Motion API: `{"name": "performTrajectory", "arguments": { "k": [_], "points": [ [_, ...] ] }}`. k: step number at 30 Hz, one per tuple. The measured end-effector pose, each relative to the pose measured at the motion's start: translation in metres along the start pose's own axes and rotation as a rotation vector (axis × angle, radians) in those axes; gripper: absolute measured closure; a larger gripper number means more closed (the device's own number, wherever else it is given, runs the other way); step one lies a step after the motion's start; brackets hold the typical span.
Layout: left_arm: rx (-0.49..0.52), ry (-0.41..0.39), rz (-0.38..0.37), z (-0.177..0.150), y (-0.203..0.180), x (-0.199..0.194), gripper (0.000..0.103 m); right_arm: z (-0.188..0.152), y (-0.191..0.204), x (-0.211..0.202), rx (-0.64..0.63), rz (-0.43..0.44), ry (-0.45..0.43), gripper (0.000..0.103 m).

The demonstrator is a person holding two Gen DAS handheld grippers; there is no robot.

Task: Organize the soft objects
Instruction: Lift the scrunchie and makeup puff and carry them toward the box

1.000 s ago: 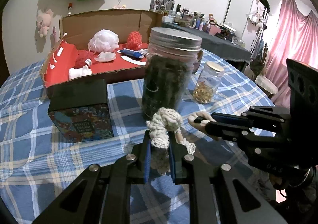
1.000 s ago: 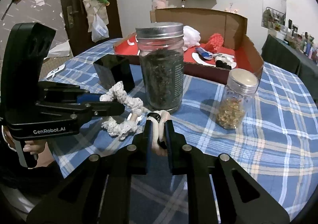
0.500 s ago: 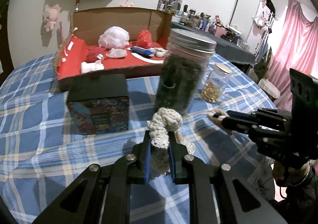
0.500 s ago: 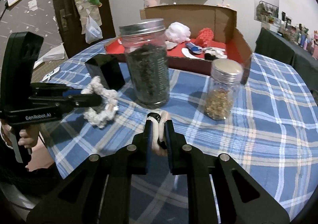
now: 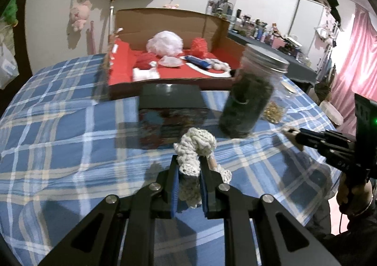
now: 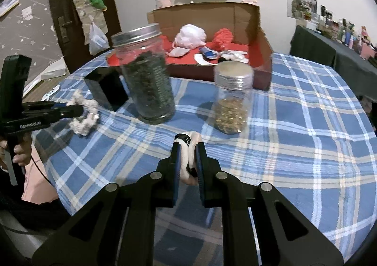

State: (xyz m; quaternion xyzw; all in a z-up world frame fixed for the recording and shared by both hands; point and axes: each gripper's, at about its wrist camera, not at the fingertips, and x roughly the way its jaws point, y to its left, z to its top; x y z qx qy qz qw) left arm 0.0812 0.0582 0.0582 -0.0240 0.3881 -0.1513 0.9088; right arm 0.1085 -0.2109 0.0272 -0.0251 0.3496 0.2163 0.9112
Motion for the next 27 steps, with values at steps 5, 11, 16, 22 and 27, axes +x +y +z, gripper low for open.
{"name": "performTrajectory", "arguments": {
  "k": [5, 11, 16, 22, 27],
  "points": [
    [-0.039, 0.005, 0.033, -0.002, 0.020, -0.005, 0.087, -0.002, -0.010, -0.002, 0.021, -0.021, 0.011, 0.091],
    [-0.079, 0.002, 0.069, -0.001, 0.041, -0.009, 0.087, -0.003, -0.020, -0.005, 0.036, -0.047, 0.017, 0.091],
    [-0.098, 0.000, 0.085, 0.003, 0.053, -0.009, 0.087, -0.001, -0.029, -0.005, 0.051, -0.065, 0.019, 0.091],
    [-0.103, 0.002, 0.089, 0.010, 0.062, -0.005, 0.087, 0.001, -0.040, -0.004, 0.065, -0.090, 0.025, 0.091],
    [-0.098, 0.003, 0.087, 0.019, 0.069, 0.000, 0.087, 0.004, -0.053, -0.004, 0.085, -0.112, 0.033, 0.091]
  ]
}}
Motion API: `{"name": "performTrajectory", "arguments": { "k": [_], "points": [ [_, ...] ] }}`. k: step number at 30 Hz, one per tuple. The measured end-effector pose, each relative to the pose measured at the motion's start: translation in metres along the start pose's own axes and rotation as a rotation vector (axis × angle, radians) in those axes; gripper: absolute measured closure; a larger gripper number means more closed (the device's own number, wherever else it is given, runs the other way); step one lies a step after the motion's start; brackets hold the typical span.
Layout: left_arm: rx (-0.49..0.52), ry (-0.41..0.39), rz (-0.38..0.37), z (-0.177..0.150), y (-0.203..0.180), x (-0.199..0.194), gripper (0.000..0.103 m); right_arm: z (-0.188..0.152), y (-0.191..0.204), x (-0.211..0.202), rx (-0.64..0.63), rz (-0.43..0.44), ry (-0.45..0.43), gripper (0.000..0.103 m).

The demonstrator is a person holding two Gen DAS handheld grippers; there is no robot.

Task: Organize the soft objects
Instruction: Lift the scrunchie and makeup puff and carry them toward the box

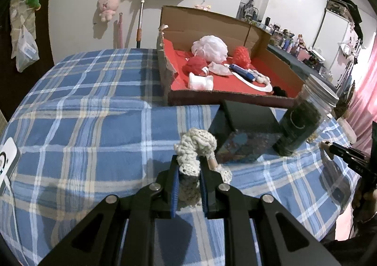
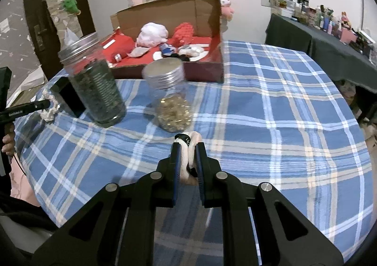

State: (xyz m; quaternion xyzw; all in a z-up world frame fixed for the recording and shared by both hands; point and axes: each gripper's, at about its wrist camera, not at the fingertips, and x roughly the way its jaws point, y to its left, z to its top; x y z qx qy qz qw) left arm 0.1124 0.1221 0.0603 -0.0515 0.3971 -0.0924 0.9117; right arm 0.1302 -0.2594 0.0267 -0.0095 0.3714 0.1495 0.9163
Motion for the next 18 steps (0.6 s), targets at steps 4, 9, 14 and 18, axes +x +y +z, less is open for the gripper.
{"name": "performTrajectory", "arguments": {
  "k": [4, 9, 14, 18],
  "points": [
    [0.009, 0.000, -0.002, 0.007, 0.005, 0.006, 0.087, 0.006, -0.011, 0.002, 0.016, -0.009, 0.000, 0.091],
    [0.034, -0.005, -0.005, 0.016, 0.009, 0.013, 0.087, 0.015, -0.023, 0.007, 0.032, -0.005, 0.001, 0.091],
    [0.082, -0.025, -0.013, 0.026, 0.012, 0.018, 0.087, 0.029, -0.032, 0.016, 0.023, 0.019, -0.009, 0.091],
    [0.124, -0.033, -0.018, 0.031, 0.010, 0.024, 0.087, 0.040, -0.040, 0.025, 0.023, 0.055, -0.010, 0.091]
  ]
}}
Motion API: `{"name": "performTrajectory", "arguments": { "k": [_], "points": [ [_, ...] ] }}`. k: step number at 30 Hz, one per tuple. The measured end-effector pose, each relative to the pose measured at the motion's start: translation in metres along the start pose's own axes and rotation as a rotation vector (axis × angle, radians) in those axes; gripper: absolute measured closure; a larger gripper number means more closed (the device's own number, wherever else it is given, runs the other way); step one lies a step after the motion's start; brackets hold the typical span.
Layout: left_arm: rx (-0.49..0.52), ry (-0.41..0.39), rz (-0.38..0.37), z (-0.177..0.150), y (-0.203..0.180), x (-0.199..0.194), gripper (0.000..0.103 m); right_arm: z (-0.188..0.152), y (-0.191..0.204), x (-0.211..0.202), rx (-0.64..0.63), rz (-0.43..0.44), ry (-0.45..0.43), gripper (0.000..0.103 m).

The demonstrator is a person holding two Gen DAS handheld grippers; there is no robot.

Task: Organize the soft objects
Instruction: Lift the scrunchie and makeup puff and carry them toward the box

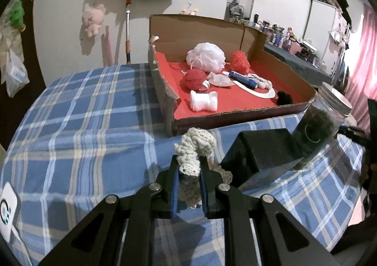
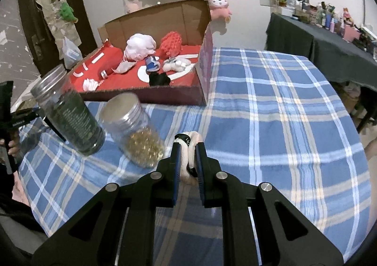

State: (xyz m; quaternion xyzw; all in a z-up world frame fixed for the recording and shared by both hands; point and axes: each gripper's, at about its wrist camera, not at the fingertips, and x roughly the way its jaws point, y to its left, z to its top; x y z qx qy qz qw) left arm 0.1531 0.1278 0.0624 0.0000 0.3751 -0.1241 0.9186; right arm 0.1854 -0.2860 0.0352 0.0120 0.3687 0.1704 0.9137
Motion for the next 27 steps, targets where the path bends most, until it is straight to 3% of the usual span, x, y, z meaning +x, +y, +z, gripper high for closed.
{"name": "performTrajectory", "arguments": {
  "k": [9, 27],
  "points": [
    [0.028, 0.008, -0.051, 0.011, 0.005, 0.016, 0.087, 0.019, -0.012, 0.008, -0.008, 0.082, -0.011, 0.091],
    [0.135, -0.039, -0.123, 0.038, 0.000, 0.011, 0.087, 0.047, -0.010, 0.022, -0.071, 0.214, 0.017, 0.091]
  ]
}}
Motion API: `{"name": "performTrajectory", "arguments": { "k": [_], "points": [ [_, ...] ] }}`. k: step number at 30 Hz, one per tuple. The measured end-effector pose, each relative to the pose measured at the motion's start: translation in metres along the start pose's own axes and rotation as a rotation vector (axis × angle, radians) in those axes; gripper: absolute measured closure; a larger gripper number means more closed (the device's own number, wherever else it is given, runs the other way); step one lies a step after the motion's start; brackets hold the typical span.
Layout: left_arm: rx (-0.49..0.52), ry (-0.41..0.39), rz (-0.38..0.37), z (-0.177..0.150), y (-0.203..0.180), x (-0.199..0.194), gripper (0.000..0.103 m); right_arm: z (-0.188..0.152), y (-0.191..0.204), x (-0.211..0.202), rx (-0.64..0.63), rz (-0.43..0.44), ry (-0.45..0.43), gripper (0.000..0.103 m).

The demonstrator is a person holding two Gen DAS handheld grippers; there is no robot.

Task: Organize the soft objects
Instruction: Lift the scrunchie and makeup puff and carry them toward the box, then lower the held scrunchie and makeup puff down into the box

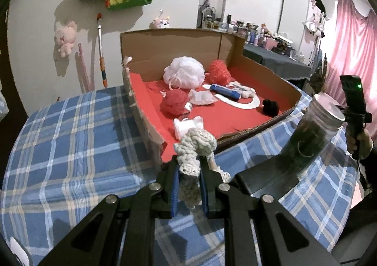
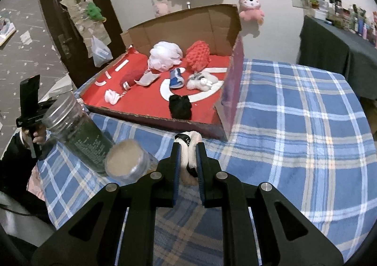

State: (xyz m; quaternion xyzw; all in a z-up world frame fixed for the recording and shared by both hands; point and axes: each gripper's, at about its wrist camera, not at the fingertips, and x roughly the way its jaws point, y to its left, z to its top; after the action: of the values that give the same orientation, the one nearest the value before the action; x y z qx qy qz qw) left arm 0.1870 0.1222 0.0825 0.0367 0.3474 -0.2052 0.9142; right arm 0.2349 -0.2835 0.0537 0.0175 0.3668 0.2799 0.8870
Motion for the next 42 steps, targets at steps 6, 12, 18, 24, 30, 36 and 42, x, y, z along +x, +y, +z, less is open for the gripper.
{"name": "performTrajectory", "arguments": {
  "k": [6, 12, 18, 24, 30, 36, 42],
  "points": [
    [0.074, -0.001, -0.012, 0.014, -0.010, 0.004, 0.087, 0.014, 0.007, 0.008, -0.053, 0.018, 0.023, 0.091],
    [0.146, -0.005, -0.040, 0.030, -0.021, 0.008, 0.087, 0.030, 0.018, 0.018, -0.104, 0.045, 0.039, 0.091],
    [0.190, -0.017, -0.080, 0.052, -0.034, 0.016, 0.087, 0.053, 0.036, 0.031, -0.170, 0.071, 0.049, 0.091],
    [0.185, 0.016, -0.146, 0.078, -0.049, 0.041, 0.087, 0.078, 0.058, 0.052, -0.267, 0.067, 0.086, 0.091],
    [0.145, 0.121, -0.141, 0.094, -0.059, 0.074, 0.087, 0.098, 0.071, 0.081, -0.297, 0.066, 0.164, 0.091],
    [0.046, 0.263, -0.149, 0.105, -0.056, 0.112, 0.086, 0.116, 0.081, 0.116, -0.276, 0.036, 0.281, 0.090],
    [0.008, 0.359, -0.092, 0.110, -0.057, 0.138, 0.086, 0.121, 0.087, 0.145, -0.258, 0.016, 0.392, 0.088]
  ]
}}
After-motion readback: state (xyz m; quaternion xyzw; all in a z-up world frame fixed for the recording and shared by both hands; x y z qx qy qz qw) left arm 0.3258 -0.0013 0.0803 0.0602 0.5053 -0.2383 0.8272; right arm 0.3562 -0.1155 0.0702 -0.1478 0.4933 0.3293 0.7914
